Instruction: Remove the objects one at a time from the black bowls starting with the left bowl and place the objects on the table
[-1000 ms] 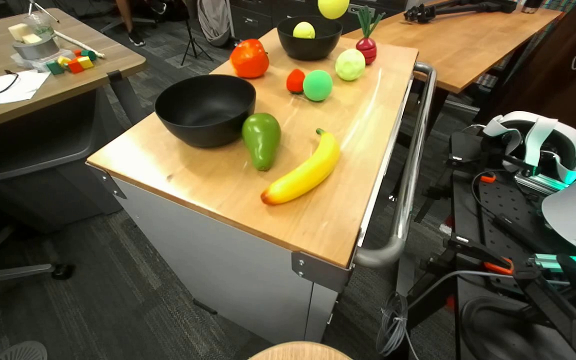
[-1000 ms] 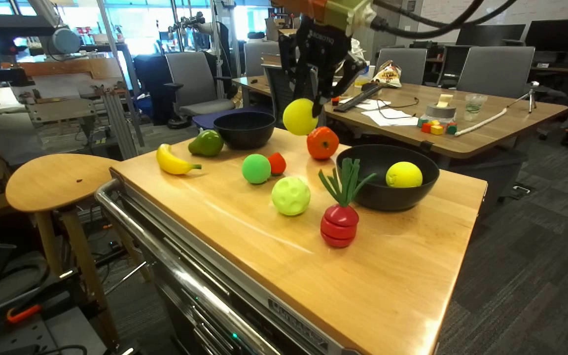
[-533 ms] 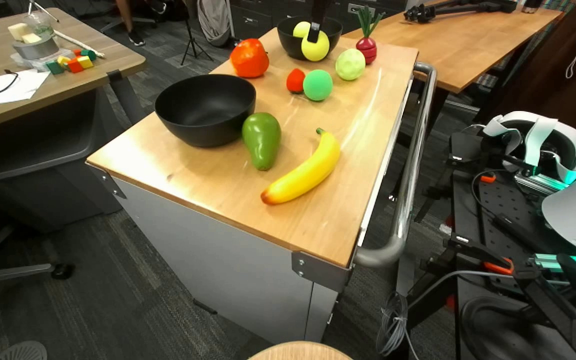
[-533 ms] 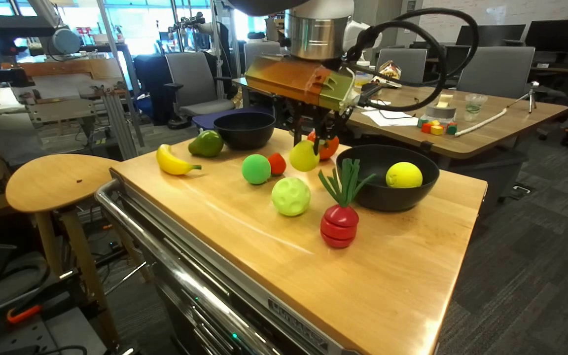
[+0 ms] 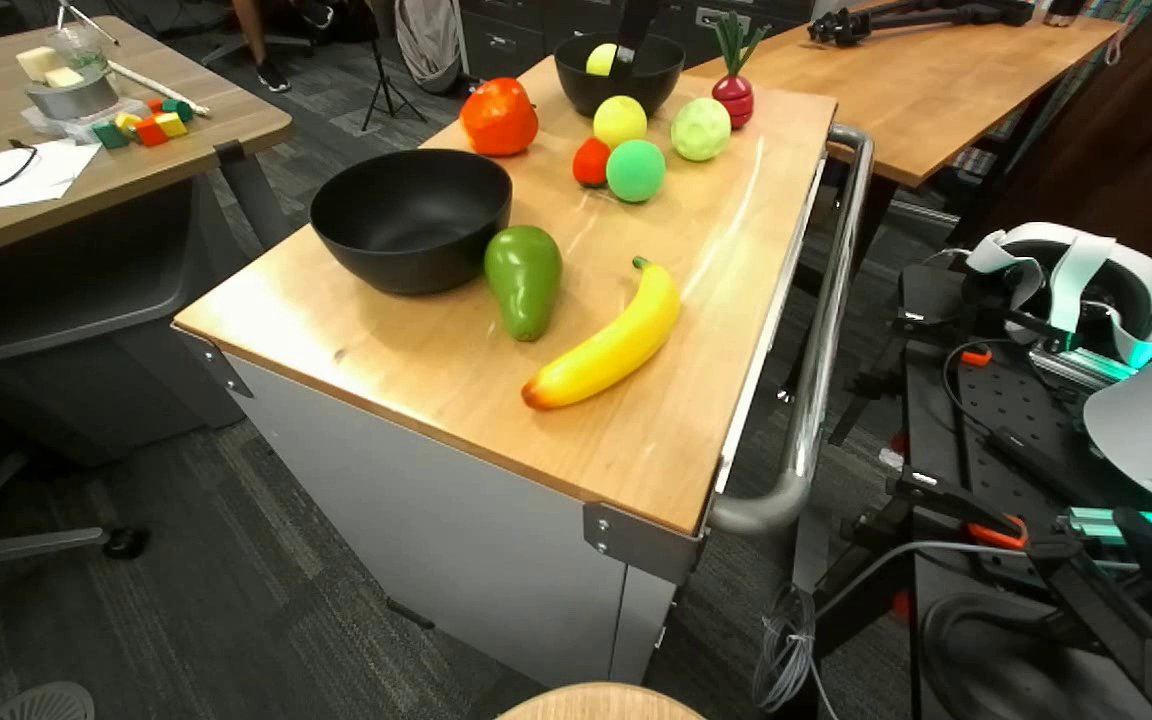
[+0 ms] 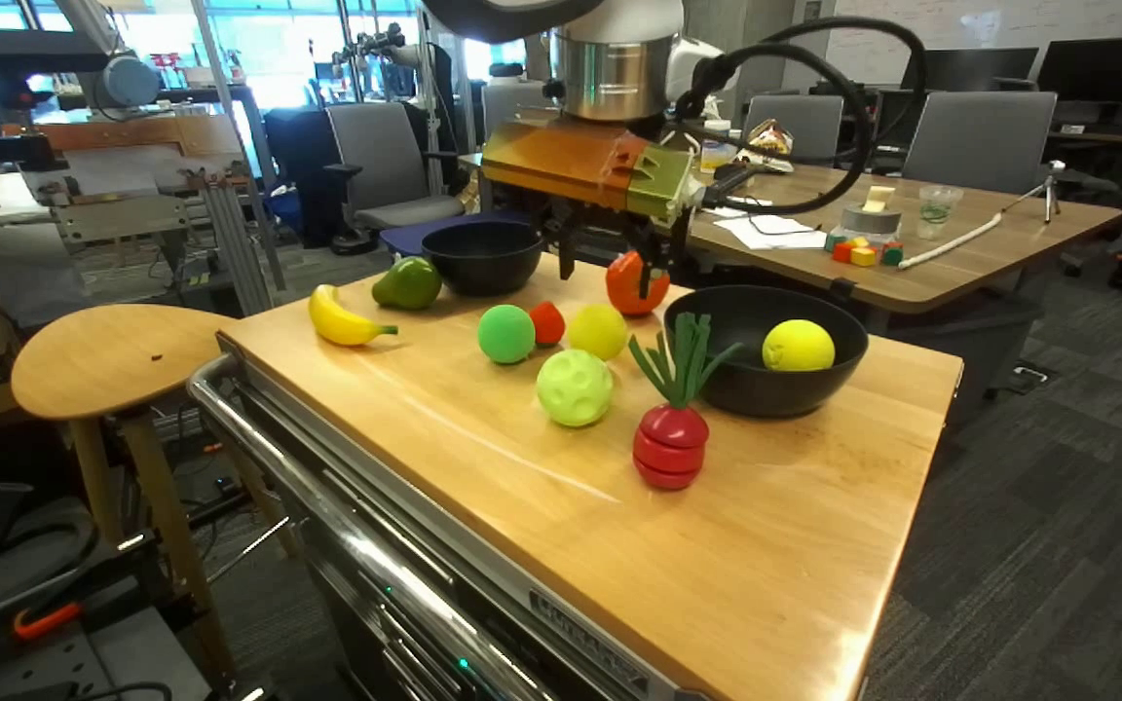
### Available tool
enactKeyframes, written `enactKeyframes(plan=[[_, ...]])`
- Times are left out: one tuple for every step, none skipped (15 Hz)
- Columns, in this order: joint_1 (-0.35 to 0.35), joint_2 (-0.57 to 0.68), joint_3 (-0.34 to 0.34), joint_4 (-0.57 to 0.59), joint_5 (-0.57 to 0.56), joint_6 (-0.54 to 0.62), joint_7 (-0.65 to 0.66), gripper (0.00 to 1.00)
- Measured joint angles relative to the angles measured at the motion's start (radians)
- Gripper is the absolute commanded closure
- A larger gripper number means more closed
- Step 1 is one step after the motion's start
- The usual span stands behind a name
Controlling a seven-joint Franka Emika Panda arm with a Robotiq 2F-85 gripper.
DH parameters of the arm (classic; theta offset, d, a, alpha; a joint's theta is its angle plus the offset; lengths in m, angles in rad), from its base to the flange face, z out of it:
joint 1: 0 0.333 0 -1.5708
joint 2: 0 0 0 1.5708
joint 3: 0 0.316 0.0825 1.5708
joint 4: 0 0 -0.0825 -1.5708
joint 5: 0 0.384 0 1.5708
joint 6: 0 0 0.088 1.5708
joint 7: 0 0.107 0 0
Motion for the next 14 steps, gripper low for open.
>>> enactKeyframes(plan=[[0.000, -0.019, -0.003, 0.002, -0.003, -0.003, 0.003, 0.00], [0.000, -0.043, -0.008, 0.006, -0.003, -0.009, 0.007, 0.00], [-0.002, -0.069, -0.017, 0.016, -0.002, -0.018, 0.014, 0.00], [-0.005, -0.093, -0.031, 0.033, 0.001, -0.034, 0.027, 0.00], [-0.009, -0.107, -0.048, 0.058, 0.014, -0.058, 0.039, 0.00], [-0.014, -0.111, -0.067, 0.090, 0.040, -0.082, 0.045, 0.07], [-0.021, -0.105, -0.086, 0.124, 0.072, -0.105, 0.051, 0.25], [-0.029, -0.090, -0.105, 0.159, 0.105, -0.128, 0.063, 0.34], [-0.039, -0.065, -0.120, 0.195, 0.131, -0.150, 0.083, 0.42], [-0.050, -0.033, -0.131, 0.230, 0.154, -0.168, 0.109, 0.51], [-0.062, 0.003, -0.136, 0.264, 0.168, -0.181, 0.140, 0.36], [-0.073, 0.043, -0.138, 0.297, 0.174, -0.191, 0.177, 0.18], [-0.082, 0.083, -0.138, 0.327, 0.175, -0.192, 0.214, 0.12], [-0.089, 0.124, -0.137, 0.356, 0.175, -0.192, 0.250, 0.07]])
